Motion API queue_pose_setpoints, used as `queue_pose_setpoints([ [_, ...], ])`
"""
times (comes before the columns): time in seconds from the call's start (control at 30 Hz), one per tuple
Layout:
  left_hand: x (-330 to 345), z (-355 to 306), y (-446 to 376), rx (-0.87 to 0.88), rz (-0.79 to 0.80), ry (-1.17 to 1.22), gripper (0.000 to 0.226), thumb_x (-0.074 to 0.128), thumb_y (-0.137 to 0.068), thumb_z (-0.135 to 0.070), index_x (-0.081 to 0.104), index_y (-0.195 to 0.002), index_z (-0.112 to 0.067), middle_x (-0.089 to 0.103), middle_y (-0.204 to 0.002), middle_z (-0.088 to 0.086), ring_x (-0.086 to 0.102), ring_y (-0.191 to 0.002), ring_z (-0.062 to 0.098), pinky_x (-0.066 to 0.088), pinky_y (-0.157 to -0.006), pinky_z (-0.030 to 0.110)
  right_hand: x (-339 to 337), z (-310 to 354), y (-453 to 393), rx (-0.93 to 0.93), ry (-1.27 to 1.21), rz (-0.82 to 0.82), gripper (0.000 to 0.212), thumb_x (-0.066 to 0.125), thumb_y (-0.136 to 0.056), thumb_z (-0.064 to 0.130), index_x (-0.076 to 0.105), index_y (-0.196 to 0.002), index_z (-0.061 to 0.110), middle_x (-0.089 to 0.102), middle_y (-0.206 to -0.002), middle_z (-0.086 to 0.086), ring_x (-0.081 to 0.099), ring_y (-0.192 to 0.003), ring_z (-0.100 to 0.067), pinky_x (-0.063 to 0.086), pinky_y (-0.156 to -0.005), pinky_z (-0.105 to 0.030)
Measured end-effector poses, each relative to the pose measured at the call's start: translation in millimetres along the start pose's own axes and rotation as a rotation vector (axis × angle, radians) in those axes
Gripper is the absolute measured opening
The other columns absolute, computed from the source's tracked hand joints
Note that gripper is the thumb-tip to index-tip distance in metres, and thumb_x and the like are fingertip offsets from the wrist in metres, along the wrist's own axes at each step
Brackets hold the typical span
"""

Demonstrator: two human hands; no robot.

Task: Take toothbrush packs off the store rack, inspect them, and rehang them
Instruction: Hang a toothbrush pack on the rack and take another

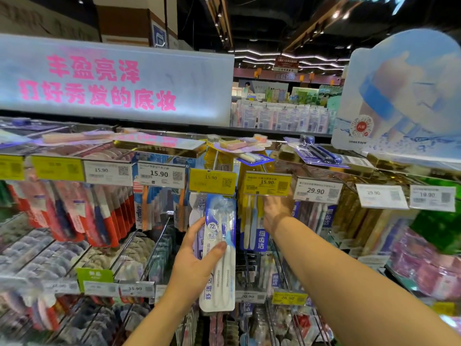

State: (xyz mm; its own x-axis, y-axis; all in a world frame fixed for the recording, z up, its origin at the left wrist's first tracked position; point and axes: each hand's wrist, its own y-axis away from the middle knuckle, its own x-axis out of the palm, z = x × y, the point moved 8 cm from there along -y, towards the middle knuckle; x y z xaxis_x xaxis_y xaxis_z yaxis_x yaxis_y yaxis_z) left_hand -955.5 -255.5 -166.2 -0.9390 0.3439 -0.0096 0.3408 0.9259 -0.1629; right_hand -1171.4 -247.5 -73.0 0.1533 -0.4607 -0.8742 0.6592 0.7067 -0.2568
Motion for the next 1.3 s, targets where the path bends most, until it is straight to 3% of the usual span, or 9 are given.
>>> queue_pose_setpoints([
  [0.07, 0, 1, -1, -0.006, -0.004, 0.006, 0.057, 0.075, -0.090, -0.024, 0.047, -0.123, -0.061, 0.060, -0.117, -0.035, 0.064, -0.096, -0.019, 0.053, -0.094, 0.024, -2, -1, 1, -0.022, 0.051, 0.025, 0.039, 0.042, -0.106, 0.030, 0.043, -0.144, 0.019, 0.041, -0.145, -0.007, 0.037, -0.138, -0.028, 0.034, -0.111, -0.040],
  [0.13, 3, 0, 0, 0.003, 0.009, 0.011, 0.056, 0.074, -0.092, -0.022, 0.047, -0.125, -0.058, 0.059, -0.113, -0.036, 0.063, -0.090, -0.022, 0.053, -0.080, 0.012, 2, -10, 1, 0.016, -0.017, 0.048, 0.037, 0.037, -0.108, 0.030, 0.038, -0.145, 0.022, 0.041, -0.142, -0.008, 0.037, -0.138, -0.023, 0.035, -0.110, -0.037],
  [0.23, 5, -5, 2, 0.003, 0.035, 0.031, 0.056, 0.072, -0.094, -0.022, 0.045, -0.132, -0.053, 0.056, -0.121, -0.034, 0.062, -0.091, -0.024, 0.052, -0.070, 0.005, 17, -27, -2, 0.327, -0.745, 0.052, 0.026, 0.034, -0.111, 0.025, 0.047, -0.133, 0.020, 0.050, -0.110, 0.005, 0.055, -0.097, -0.001, 0.047, -0.080, -0.017],
  [0.37, 4, -5, 7, -0.012, 0.056, 0.034, 0.056, 0.072, -0.093, -0.033, 0.044, -0.137, -0.054, 0.057, -0.137, -0.023, 0.062, -0.114, -0.007, 0.053, -0.096, 0.025, 19, -45, 39, 0.476, -1.169, -0.174, 0.007, 0.058, -0.099, 0.017, 0.058, -0.106, 0.015, 0.060, -0.086, 0.000, 0.056, -0.079, -0.021, 0.041, -0.075, -0.031],
  [0.53, 5, -6, 19, -0.011, 0.053, 0.069, 0.057, 0.071, -0.094, -0.033, 0.045, -0.144, -0.041, 0.061, -0.138, -0.015, 0.064, -0.121, 0.006, 0.052, -0.107, 0.044, 60, -26, 101, 0.364, -1.408, 0.155, 0.013, 0.059, -0.101, 0.024, 0.065, -0.103, 0.012, 0.072, -0.092, -0.006, 0.069, -0.084, -0.021, 0.059, -0.074, -0.038],
  [0.8, 11, 10, 46, -0.072, 0.158, 0.177, 0.030, 0.059, -0.102, -0.033, 0.054, -0.127, -0.049, 0.066, -0.127, -0.018, 0.067, -0.117, 0.006, 0.058, -0.098, 0.036, 87, -22, 182, 0.341, -1.588, 0.210, 0.017, 0.055, -0.105, 0.017, 0.069, -0.113, 0.017, 0.077, -0.098, -0.004, 0.074, -0.085, -0.019, 0.060, -0.074, -0.035],
  [1.03, 31, 22, 78, -0.133, 0.360, 0.424, 0.049, 0.039, -0.108, -0.017, 0.037, -0.154, -0.032, 0.050, -0.153, -0.006, 0.056, -0.133, 0.012, 0.051, -0.104, 0.035, 81, -44, 216, 0.462, -1.572, 0.078, 0.025, 0.059, -0.103, 0.023, 0.069, -0.124, 0.014, 0.077, -0.112, -0.010, 0.073, -0.106, -0.031, 0.059, -0.087, -0.046],
  [1.2, 38, 22, 108, -0.196, 0.324, 0.460, 0.049, 0.047, -0.107, -0.019, 0.030, -0.148, -0.041, 0.060, -0.131, -0.006, 0.074, -0.096, 0.007, 0.056, -0.077, 0.032, 66, -63, 241, 0.471, -1.596, 0.043, 0.027, 0.058, -0.103, 0.023, 0.069, -0.127, 0.014, 0.075, -0.118, -0.015, 0.070, -0.112, -0.037, 0.055, -0.098, -0.055],
  [1.3, 48, 12, 128, -0.172, 0.354, 0.446, 0.040, 0.050, -0.106, -0.024, 0.040, -0.139, -0.045, 0.060, -0.134, -0.006, 0.072, -0.103, 0.004, 0.058, -0.087, 0.033, 49, -73, 255, 0.444, -1.600, 0.031, 0.027, 0.058, -0.104, 0.022, 0.069, -0.126, 0.013, 0.074, -0.119, -0.017, 0.072, -0.106, -0.034, 0.056, -0.093, -0.050],
])
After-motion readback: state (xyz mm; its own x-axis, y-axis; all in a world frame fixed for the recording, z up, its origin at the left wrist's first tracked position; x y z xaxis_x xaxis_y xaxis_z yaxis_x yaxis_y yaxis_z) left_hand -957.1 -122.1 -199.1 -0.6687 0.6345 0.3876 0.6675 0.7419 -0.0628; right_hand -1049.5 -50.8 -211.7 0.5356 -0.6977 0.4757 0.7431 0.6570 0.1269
